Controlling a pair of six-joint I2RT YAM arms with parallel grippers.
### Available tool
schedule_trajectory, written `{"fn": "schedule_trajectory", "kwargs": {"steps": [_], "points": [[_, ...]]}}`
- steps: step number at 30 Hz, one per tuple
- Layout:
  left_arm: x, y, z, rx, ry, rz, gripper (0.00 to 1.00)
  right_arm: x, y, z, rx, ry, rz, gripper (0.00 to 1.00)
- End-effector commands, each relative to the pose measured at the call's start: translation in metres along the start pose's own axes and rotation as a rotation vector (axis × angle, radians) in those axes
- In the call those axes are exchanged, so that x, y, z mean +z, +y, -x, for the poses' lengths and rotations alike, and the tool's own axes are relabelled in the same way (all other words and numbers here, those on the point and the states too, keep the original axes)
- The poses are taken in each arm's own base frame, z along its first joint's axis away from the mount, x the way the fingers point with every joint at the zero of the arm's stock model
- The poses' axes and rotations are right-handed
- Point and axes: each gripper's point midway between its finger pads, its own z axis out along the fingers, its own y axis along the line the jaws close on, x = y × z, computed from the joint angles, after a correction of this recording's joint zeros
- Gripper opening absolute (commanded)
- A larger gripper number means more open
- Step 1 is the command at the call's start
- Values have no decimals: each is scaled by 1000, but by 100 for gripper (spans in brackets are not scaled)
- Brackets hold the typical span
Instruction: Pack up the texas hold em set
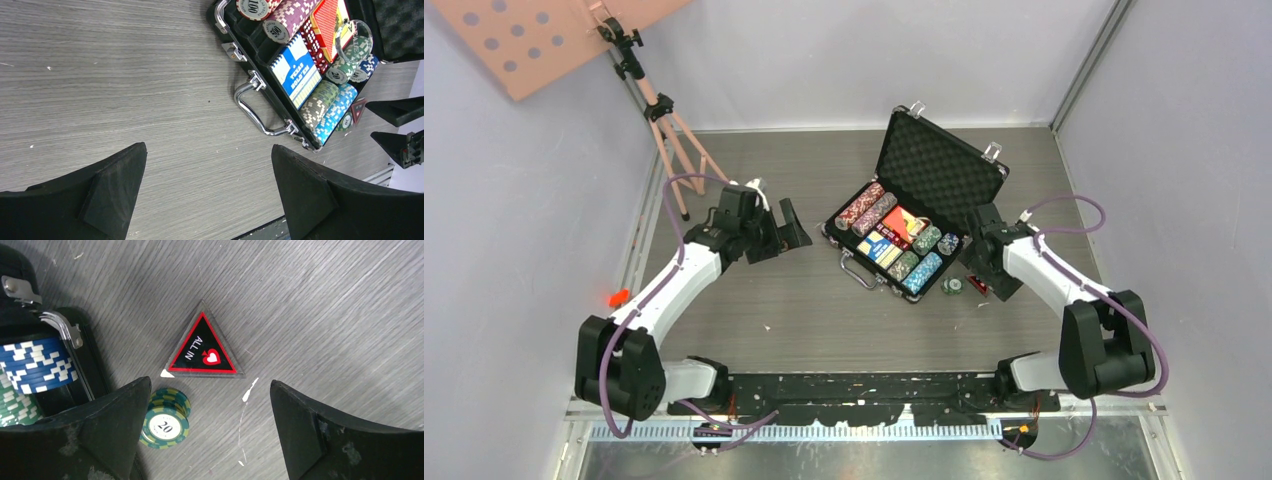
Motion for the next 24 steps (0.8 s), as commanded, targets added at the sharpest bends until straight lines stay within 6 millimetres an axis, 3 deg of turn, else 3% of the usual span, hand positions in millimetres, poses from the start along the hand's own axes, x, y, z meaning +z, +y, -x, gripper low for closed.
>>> {"fn": "schedule_trajectory", "kwargs": {"steps": [1,9,15,21,24], "points": [[-6,-8,10,27,-30,-33,100,12,15,6,124,-22,22,95],[-4,-10,7,41,-11,-48,100,32,21,3,214,13,-32,99],[-4,-9,6,51,-6,-48,100,44,12,-6,271,22,-81,99],[-4,-9,6,54,-5,-49,100,43,5,-11,311,34,-92,89],[-3,-10,5,52,0,-55,100,38,2,-11,313,39,-96,98]]}}
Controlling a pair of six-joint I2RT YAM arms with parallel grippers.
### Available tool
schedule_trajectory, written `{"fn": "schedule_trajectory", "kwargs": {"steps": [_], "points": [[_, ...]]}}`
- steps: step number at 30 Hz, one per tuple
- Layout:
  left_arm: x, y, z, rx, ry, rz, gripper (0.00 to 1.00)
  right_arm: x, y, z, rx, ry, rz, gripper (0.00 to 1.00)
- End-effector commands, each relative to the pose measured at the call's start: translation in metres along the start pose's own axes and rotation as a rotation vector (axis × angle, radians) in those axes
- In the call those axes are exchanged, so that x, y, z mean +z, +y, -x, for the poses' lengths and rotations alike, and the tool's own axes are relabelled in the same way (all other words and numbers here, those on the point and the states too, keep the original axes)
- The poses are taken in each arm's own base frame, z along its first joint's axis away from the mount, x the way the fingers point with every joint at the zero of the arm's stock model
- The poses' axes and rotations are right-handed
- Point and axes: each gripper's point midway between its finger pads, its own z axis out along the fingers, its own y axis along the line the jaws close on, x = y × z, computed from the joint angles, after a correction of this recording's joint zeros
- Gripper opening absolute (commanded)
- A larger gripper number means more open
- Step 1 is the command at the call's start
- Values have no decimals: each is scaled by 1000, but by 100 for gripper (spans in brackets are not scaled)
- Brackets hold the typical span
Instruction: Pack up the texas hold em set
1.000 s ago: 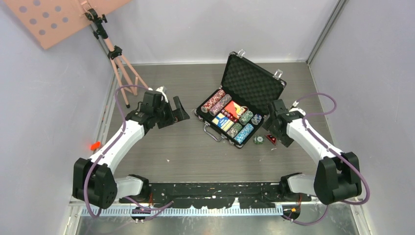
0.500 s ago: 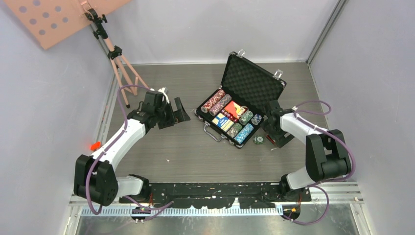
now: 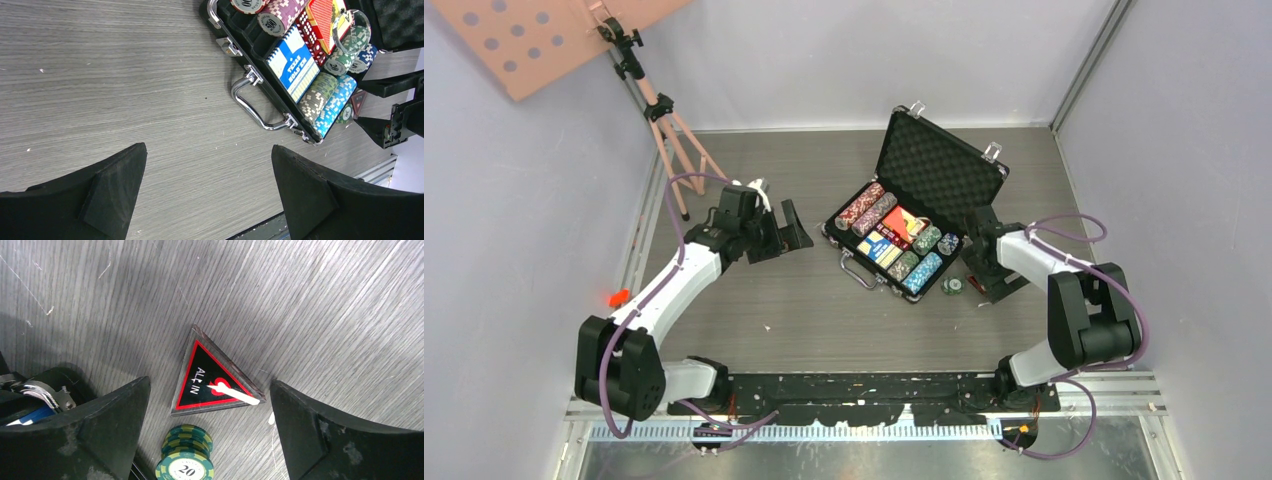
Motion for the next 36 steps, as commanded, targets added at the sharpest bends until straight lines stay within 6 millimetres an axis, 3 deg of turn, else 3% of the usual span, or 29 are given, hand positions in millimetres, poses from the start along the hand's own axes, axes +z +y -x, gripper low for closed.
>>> {"fn": "schedule_trajectory", "kwargs": {"steps": [1,13,23,28,31,36], "points": [[-2,-7,8,24,-13,-33,100,-1,-8,-2,68,8,-13,99],[1,-8,6,21,3,-39,100,-9,-7,-8,99,70,-78,100],[2,-7,5,28,10,-34,100,-5,-7,0,108,17,-84,82],[1,-6,4,30,12,-31,100,-6,-3,10,84,-15,-61,95],[1,-7,5,30,9,-32,100,-6,-1,10,75,-15,-38,97],[1,-7,5,33,11,-35,100,-3,-5,10,95,-23,-39,86]]}}
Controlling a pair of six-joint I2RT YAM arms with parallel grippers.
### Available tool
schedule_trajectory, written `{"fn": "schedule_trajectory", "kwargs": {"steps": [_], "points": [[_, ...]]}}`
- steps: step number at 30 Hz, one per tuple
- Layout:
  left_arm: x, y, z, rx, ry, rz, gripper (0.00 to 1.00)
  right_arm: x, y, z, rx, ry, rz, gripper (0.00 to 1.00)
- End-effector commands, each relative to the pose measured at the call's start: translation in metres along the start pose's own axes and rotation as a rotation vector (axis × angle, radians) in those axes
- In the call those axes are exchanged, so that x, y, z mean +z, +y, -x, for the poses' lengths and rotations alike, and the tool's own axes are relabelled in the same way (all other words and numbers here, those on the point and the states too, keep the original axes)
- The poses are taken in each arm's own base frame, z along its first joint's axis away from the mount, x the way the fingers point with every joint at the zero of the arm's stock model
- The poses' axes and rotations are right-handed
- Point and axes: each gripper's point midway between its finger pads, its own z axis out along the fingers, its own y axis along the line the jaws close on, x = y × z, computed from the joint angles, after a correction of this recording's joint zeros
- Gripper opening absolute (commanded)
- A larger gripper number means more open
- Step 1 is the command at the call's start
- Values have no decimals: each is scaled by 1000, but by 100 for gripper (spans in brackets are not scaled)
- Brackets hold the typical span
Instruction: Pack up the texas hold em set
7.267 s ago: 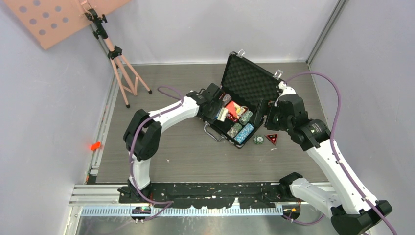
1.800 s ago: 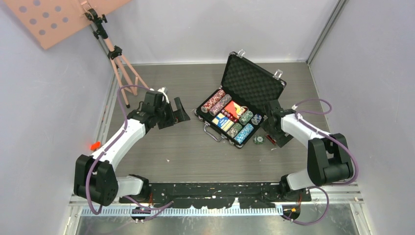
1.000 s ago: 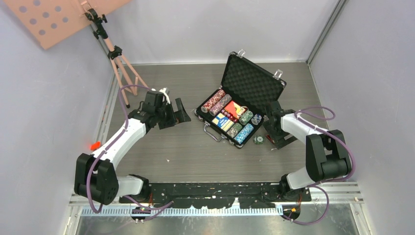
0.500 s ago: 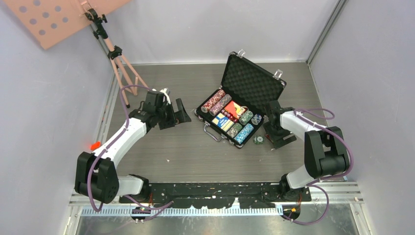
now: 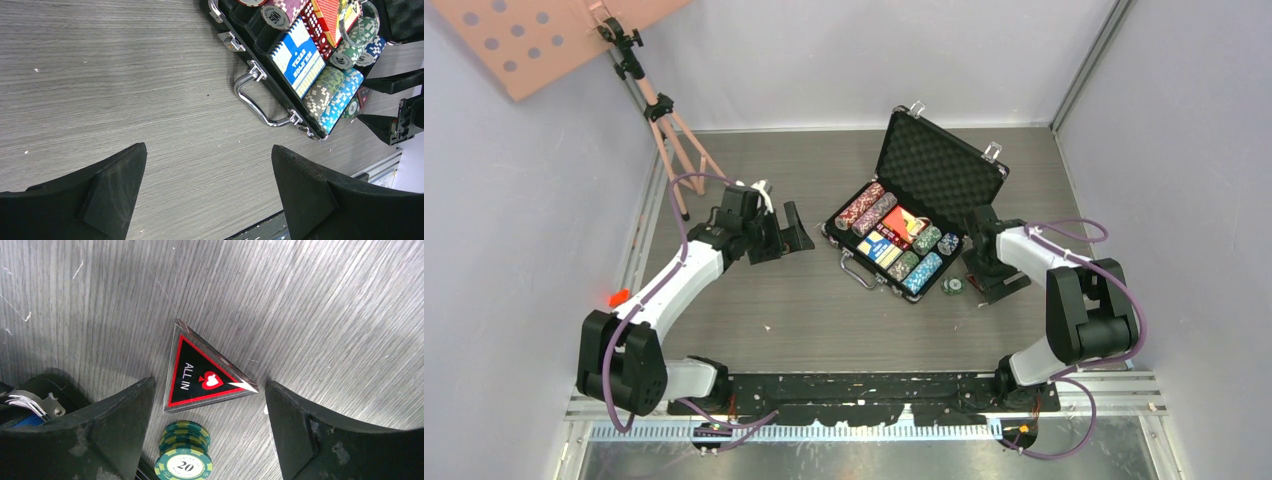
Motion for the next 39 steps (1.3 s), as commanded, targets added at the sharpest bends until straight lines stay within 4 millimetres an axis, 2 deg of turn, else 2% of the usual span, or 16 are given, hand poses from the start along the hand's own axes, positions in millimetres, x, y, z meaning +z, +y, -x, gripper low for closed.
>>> {"fn": "schedule_trajectory", "kwargs": {"steps": [1,7,10,16,22,25,27,30,31,36,39], "points": [[-5,-9,10,19,-18,-31,100,0,1,15,40,-65,17,84],[-5,-10,10,18,-15,-36,100,2,-1,14,66,-58,9,73],[-5,-10,9,16,-13,-36,99,-3,-3,19,66,-76,4,71],[-5,-12,10,17,-12,-44,98,-31,-2,42,98,-143,74,66],[-6,-14,10,15,-10,-52,98,-62,-4,58,116,-182,145,64],[-6,-15,11,14,-12,-54,98,-78,10,59,92,-155,223,64],[-6,-15,11,13,-12,-54,99,-90,27,52,64,-101,299,64],[-6,-14,11,8,-11,-50,99,-108,51,30,-6,-30,395,65],[-6,-14,11,9,-12,-49,99,-116,61,29,-12,-27,431,65],[-8,-12,11,10,-16,-38,99,-142,101,-12,-117,3,527,63],[-7,-11,12,12,-20,-32,99,-146,128,-32,-171,2,545,63]]}}
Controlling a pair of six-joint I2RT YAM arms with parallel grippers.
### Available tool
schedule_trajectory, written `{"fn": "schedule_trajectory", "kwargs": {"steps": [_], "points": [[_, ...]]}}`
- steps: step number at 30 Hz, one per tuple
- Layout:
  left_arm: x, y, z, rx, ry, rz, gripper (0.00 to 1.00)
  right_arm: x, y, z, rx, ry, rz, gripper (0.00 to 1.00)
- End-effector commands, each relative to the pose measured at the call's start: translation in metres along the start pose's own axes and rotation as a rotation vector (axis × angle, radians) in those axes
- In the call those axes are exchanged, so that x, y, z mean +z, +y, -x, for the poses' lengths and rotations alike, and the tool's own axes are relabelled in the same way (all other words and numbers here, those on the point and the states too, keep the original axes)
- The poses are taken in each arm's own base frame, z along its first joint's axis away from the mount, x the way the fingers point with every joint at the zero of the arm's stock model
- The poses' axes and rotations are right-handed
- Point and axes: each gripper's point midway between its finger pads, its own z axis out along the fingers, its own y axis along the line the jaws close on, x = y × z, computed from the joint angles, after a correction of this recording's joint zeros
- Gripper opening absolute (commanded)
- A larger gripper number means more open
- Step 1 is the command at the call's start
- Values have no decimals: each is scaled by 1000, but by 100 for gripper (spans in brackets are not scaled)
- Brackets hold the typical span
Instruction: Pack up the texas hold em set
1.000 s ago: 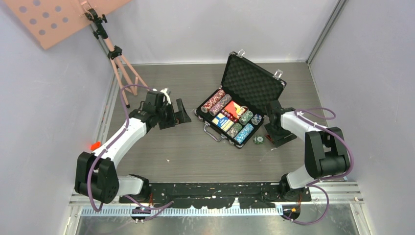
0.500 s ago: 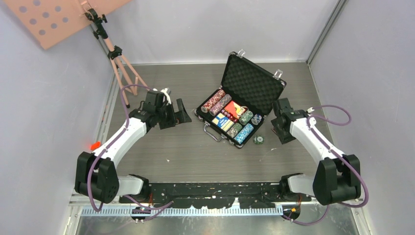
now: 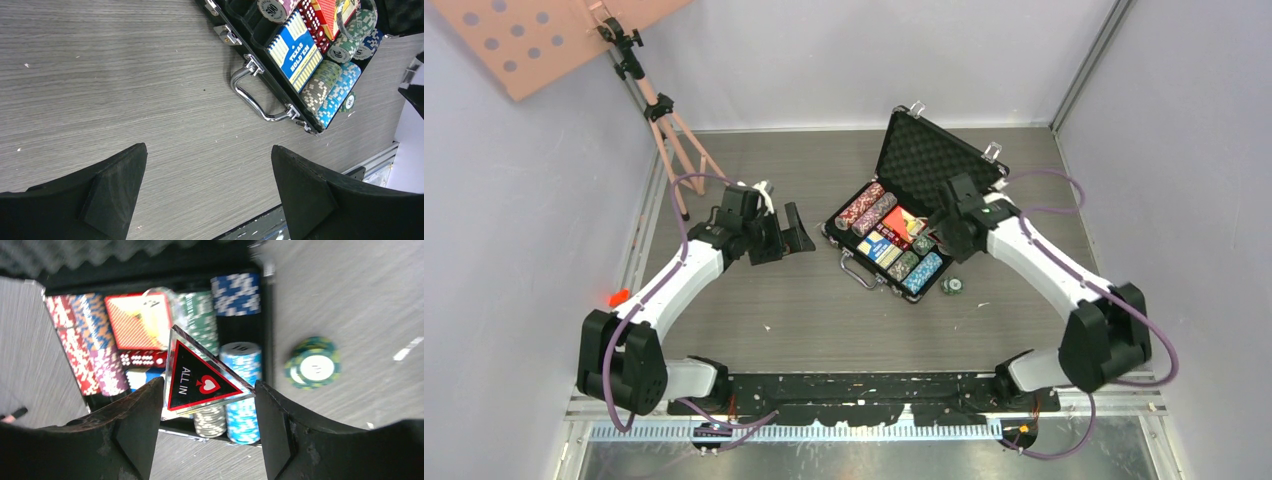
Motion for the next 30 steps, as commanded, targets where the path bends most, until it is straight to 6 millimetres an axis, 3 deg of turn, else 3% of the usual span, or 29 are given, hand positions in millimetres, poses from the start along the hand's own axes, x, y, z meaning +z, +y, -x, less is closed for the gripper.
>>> {"fn": "schedule_trajectory", "kwargs": {"steps": [1,3,9,11,14,15,17,24,30], "points": [[-6,-8,16,14,-45,-15,98,1,60,-16,-55,-1,113,63],[-5,-8,19,14,-51,-14,98,7,82,-21,-80,4,128,63],[3,-4,38,8,-98,7,98,44,109,-48,-156,62,114,64],[5,0,46,16,-134,24,98,56,112,-60,-191,102,101,75],[9,3,57,30,-173,43,98,57,113,-66,-222,123,100,89],[11,1,61,31,-179,40,98,55,115,-67,-226,135,112,96],[18,-3,66,30,-178,22,98,48,120,-66,-247,140,139,99],[58,-24,79,36,-122,-86,99,4,119,-34,-381,50,226,98],[100,-39,86,32,-38,-190,77,-39,85,-5,-431,-24,336,91]]}}
